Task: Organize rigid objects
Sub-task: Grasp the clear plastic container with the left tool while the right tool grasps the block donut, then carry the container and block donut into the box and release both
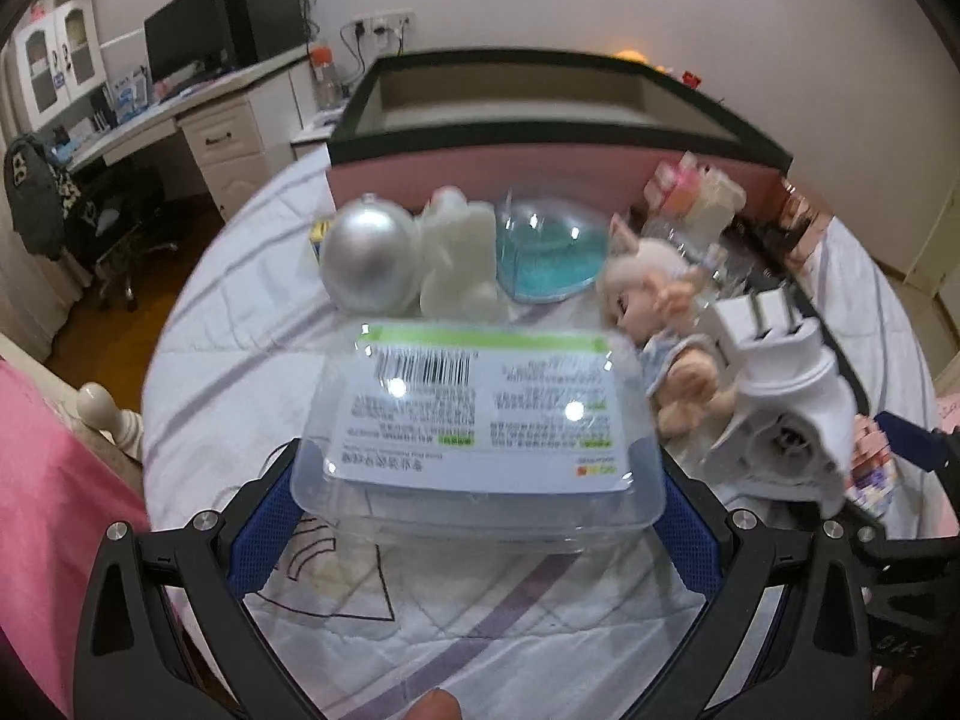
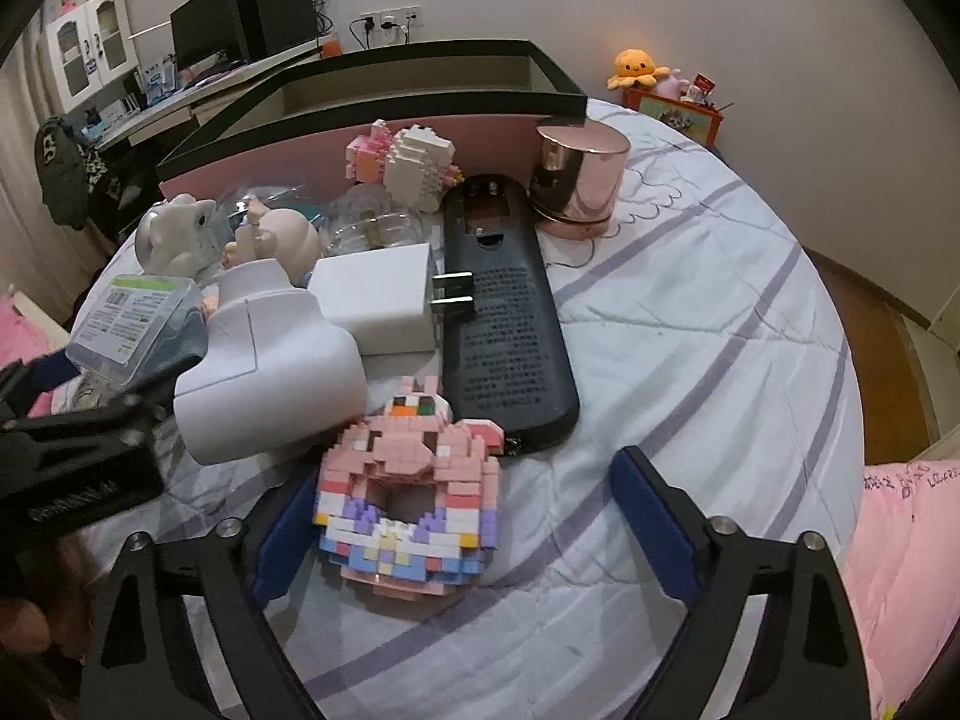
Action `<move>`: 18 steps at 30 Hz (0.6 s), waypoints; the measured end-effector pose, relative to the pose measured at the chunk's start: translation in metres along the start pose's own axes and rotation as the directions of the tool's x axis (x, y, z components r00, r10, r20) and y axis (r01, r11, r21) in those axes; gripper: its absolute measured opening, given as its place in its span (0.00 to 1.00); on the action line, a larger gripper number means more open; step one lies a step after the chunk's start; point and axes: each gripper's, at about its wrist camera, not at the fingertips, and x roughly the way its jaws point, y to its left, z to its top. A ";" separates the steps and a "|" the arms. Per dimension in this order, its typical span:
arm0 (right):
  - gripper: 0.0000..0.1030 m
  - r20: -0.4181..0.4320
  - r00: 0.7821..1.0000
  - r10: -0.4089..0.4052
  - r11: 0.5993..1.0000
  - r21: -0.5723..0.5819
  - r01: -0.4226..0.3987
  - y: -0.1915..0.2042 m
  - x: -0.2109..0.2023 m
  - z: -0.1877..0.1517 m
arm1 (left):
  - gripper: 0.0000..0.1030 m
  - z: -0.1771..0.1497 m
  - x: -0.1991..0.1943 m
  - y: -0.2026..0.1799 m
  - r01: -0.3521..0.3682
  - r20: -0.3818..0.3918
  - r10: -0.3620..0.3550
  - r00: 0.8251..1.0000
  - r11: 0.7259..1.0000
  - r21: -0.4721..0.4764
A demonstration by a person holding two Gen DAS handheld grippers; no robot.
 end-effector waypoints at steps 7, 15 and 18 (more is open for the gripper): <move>0.62 0.016 1.000 0.026 1.000 -0.003 -0.026 0.000 0.000 0.006 | 0.95 -0.001 -0.001 0.004 0.022 0.015 -0.022 1.000 1.000 -0.016; 0.55 0.020 0.999 0.049 0.998 0.037 -0.049 -0.013 -0.010 0.001 | 0.90 -0.003 -0.007 0.012 0.069 0.028 -0.068 0.997 0.997 -0.027; 0.55 0.026 0.998 0.058 0.997 0.042 -0.059 -0.015 -0.014 0.000 | 0.90 -0.005 -0.011 0.013 0.063 0.035 -0.062 0.997 0.998 -0.027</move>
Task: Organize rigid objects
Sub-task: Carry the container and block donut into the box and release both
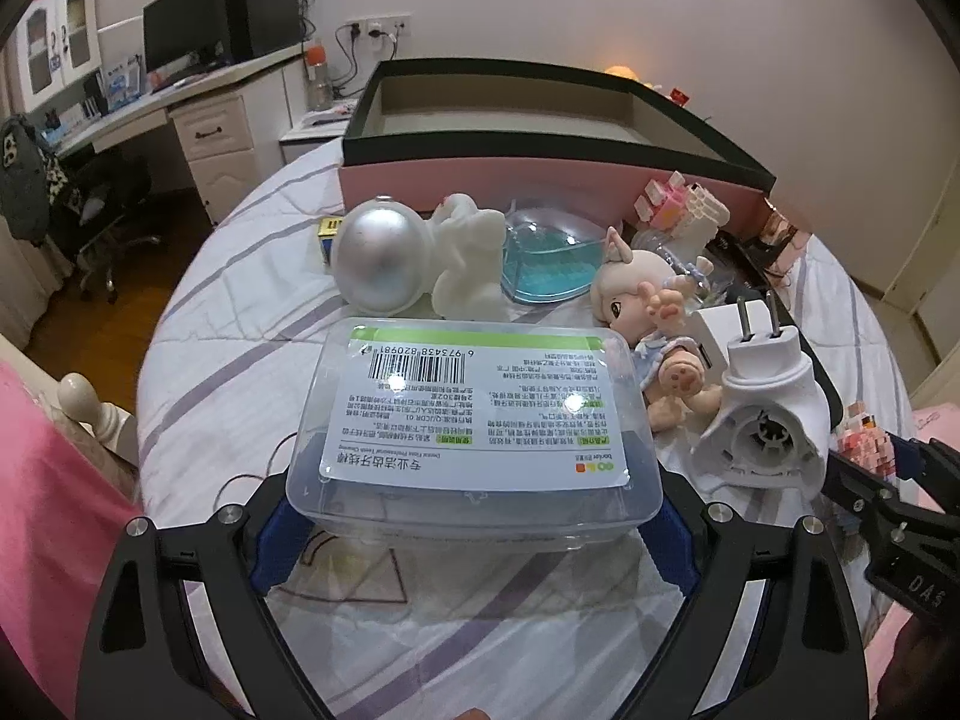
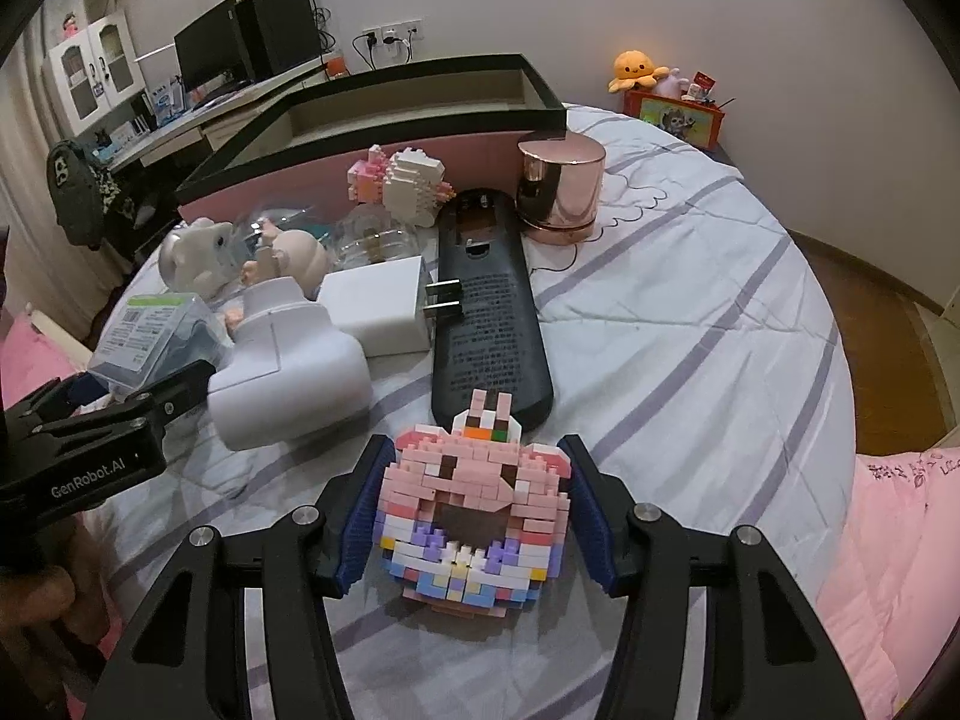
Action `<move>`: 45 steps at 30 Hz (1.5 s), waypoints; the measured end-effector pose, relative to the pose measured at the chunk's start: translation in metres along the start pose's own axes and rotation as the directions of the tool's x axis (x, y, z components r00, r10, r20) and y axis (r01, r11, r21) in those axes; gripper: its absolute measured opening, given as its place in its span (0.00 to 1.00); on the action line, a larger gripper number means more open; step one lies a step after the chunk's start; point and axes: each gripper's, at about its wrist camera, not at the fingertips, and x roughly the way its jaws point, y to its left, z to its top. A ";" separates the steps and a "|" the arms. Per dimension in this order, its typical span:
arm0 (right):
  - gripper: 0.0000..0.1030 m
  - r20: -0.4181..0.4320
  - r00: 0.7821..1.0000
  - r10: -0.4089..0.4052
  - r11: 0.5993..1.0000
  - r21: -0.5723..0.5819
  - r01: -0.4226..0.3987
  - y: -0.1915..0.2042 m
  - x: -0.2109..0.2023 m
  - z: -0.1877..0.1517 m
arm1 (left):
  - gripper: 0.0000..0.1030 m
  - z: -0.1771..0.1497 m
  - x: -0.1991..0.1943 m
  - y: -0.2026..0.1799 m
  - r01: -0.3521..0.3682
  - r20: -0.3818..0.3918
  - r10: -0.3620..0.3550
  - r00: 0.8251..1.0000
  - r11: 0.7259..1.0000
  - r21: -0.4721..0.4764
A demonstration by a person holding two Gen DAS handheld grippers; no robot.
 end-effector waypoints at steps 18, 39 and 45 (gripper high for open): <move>0.55 0.117 0.992 0.038 0.999 -0.008 -0.038 0.000 -0.042 0.030 | 0.90 0.018 -0.056 0.011 -0.008 0.120 0.009 0.993 1.000 -0.010; 0.55 0.140 0.982 0.128 0.989 -0.093 -0.116 0.009 0.059 0.208 | 0.90 0.177 0.035 0.020 -0.008 0.148 0.011 0.989 1.000 -0.020; 0.55 0.038 0.991 0.127 0.989 -0.083 -0.123 0.009 0.111 0.213 | 0.90 0.190 0.085 0.006 -0.017 0.059 0.016 0.998 1.000 0.012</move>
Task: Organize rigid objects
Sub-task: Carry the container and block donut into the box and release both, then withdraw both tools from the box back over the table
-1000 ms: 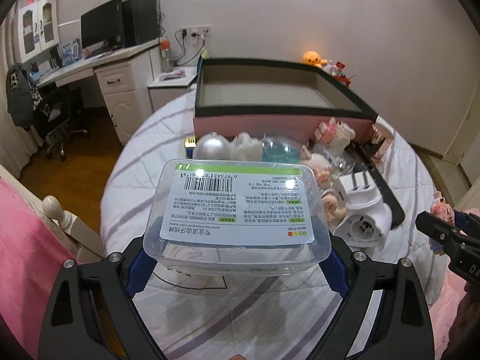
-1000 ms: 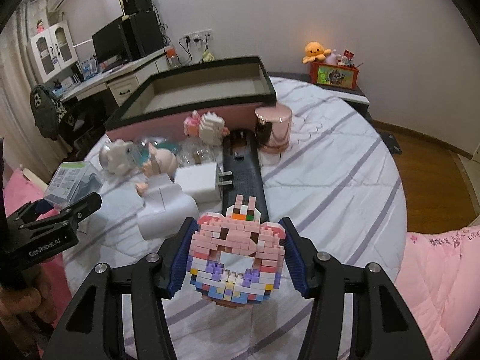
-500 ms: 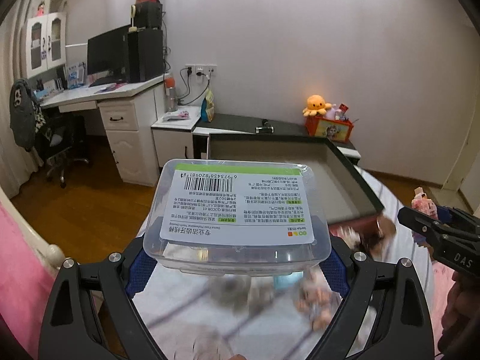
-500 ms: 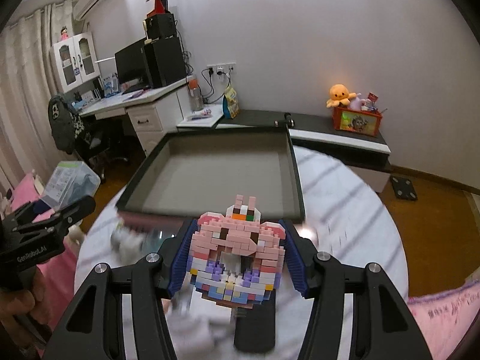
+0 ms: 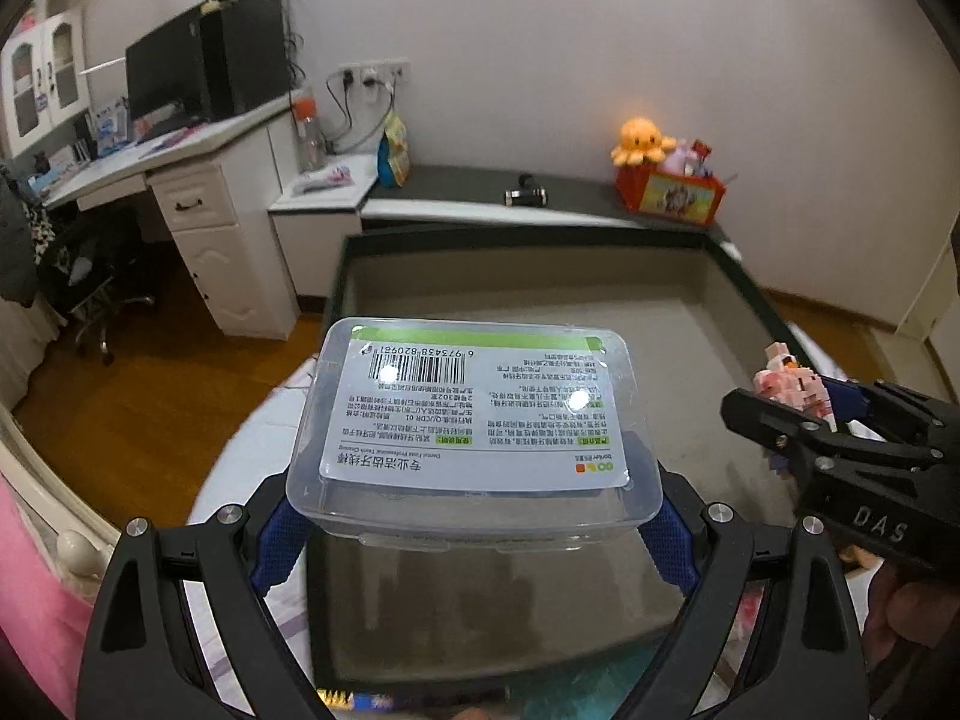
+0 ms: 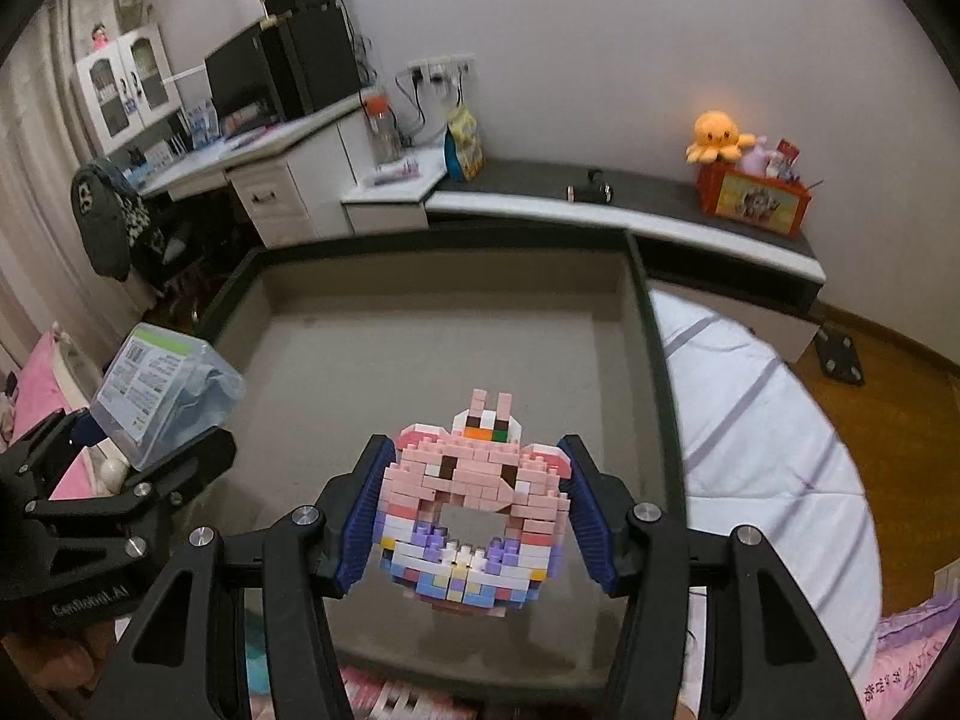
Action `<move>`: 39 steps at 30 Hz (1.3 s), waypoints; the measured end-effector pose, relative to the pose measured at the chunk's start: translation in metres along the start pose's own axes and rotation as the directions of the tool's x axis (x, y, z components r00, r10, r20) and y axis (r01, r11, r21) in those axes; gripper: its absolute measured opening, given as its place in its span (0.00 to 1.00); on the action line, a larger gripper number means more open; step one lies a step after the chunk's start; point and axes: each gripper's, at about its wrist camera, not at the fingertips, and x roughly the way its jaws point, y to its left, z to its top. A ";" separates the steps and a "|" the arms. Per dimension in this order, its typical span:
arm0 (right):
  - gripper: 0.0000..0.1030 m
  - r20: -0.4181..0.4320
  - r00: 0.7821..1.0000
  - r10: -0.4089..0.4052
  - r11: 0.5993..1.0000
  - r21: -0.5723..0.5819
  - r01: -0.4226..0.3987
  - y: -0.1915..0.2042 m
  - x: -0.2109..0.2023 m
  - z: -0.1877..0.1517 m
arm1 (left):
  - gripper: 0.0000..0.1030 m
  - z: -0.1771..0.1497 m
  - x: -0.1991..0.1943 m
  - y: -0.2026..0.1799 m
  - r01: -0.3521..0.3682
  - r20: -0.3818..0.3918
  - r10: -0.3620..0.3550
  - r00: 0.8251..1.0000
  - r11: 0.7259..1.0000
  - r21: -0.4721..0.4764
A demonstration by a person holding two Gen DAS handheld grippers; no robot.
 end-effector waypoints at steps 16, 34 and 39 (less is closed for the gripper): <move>0.95 0.049 0.998 -0.037 0.998 0.043 0.035 -0.004 -0.029 -0.012 | 0.99 -0.020 -0.056 0.014 -0.023 0.122 0.028 0.992 0.999 -0.042; 1.00 0.252 0.965 -0.074 0.994 0.102 0.049 0.006 -0.181 -0.089 | 1.00 -0.098 -0.181 0.032 -0.003 0.252 0.028 0.967 0.995 -0.099; 1.00 0.261 0.961 -0.091 0.991 0.122 0.061 0.013 -0.198 -0.117 | 1.00 -0.122 -0.197 0.028 -0.009 0.252 0.033 0.967 0.995 -0.098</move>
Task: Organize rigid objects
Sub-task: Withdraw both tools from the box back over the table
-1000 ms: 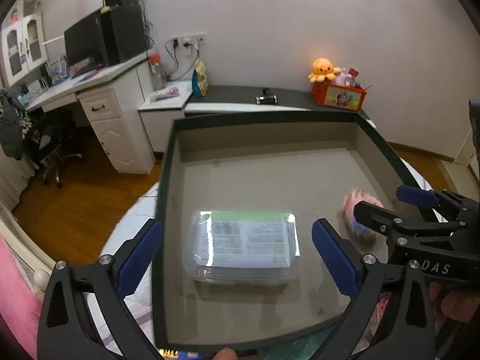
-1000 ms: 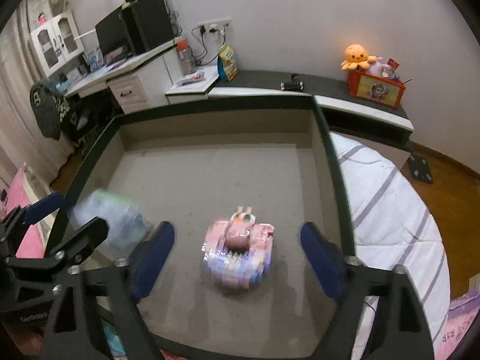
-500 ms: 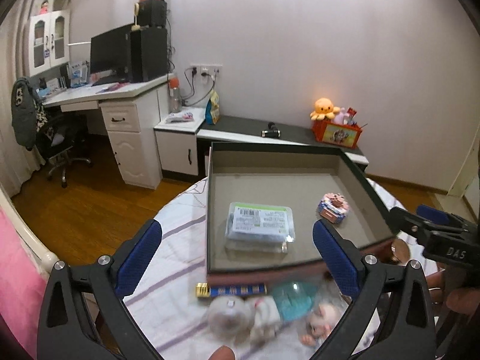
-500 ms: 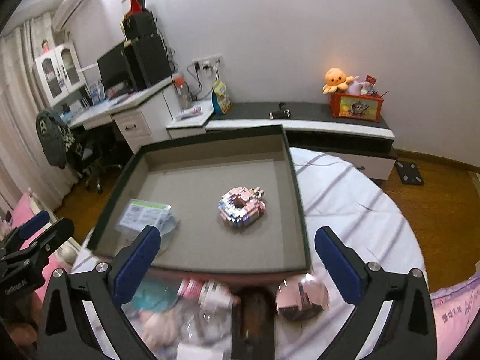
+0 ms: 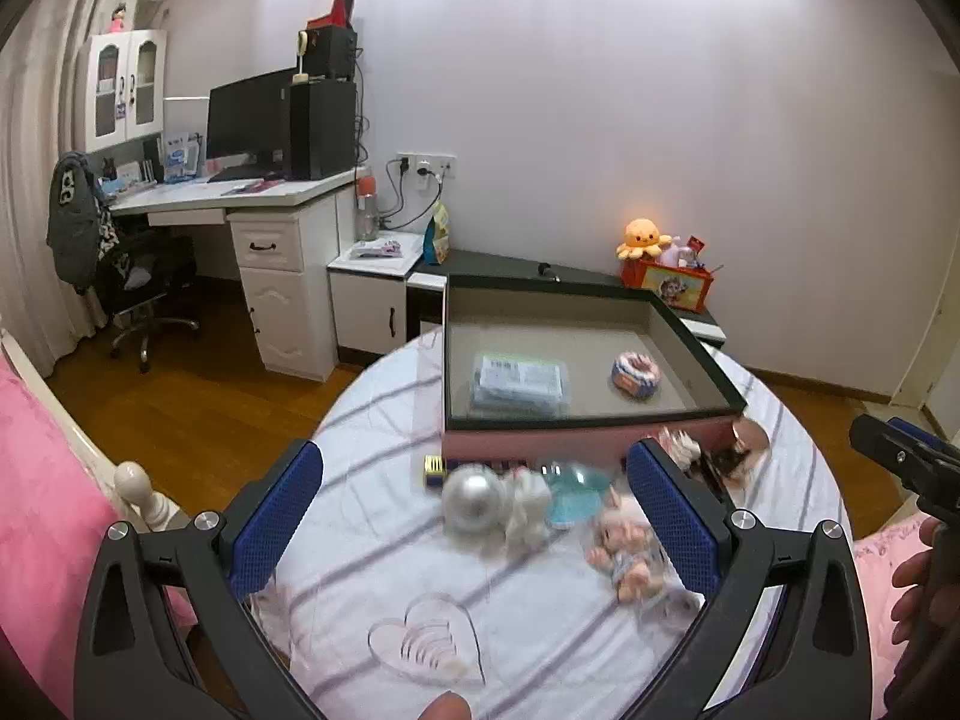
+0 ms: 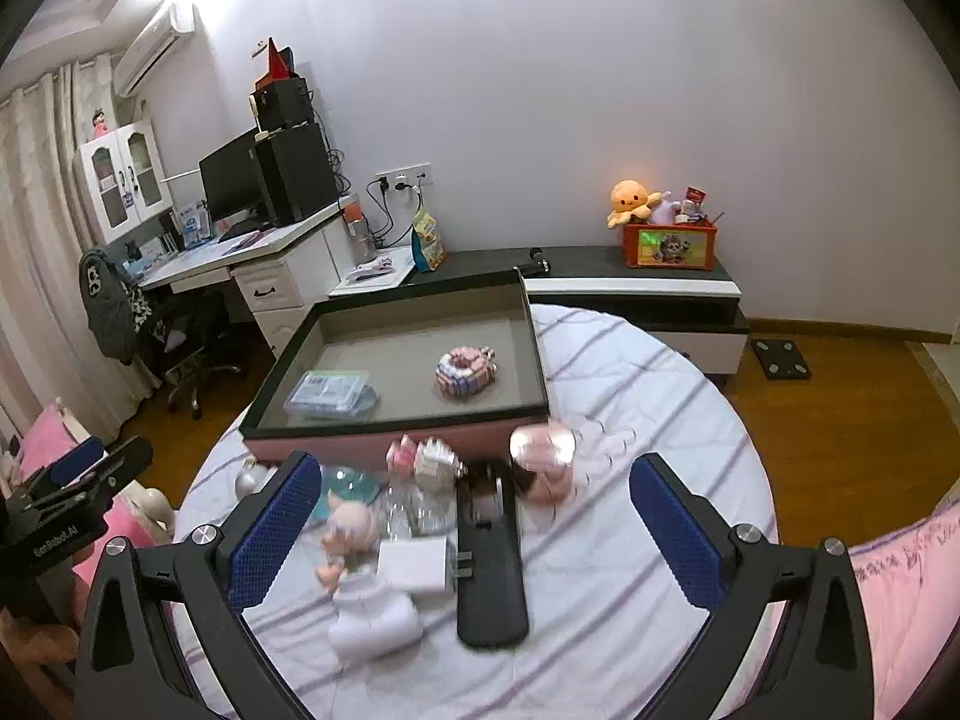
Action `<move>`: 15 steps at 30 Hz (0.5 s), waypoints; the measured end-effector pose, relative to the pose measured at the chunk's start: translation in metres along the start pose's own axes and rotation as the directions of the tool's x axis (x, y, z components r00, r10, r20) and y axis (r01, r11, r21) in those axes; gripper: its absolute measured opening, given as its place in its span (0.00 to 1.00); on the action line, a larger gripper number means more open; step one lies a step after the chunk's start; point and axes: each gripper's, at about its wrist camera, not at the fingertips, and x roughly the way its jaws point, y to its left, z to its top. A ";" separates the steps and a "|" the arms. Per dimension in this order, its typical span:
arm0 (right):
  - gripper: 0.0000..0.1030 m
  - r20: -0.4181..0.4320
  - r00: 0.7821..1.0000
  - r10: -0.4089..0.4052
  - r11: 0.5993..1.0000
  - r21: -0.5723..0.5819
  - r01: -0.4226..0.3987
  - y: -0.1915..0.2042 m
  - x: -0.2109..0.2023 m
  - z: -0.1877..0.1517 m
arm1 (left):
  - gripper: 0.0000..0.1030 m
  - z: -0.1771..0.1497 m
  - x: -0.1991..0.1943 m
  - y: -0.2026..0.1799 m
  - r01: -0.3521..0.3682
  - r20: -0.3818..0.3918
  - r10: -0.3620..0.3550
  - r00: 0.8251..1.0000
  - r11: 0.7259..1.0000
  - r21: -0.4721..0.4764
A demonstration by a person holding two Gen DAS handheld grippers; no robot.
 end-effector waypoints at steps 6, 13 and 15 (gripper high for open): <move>1.00 -0.026 1.000 0.002 1.000 0.000 -0.002 0.006 -0.010 -0.027 | 1.00 -0.022 -0.014 -0.002 0.008 -0.023 -0.008 1.000 1.000 -0.013; 1.00 -0.062 0.998 0.008 1.000 -0.014 -0.009 0.012 -0.014 -0.047 | 1.00 -0.038 -0.026 -0.002 0.015 -0.035 -0.016 0.999 1.000 -0.012; 1.00 -0.053 0.999 0.001 1.000 -0.016 -0.002 0.012 -0.018 -0.047 | 1.00 -0.040 -0.029 -0.002 0.015 -0.030 -0.015 0.999 1.000 -0.014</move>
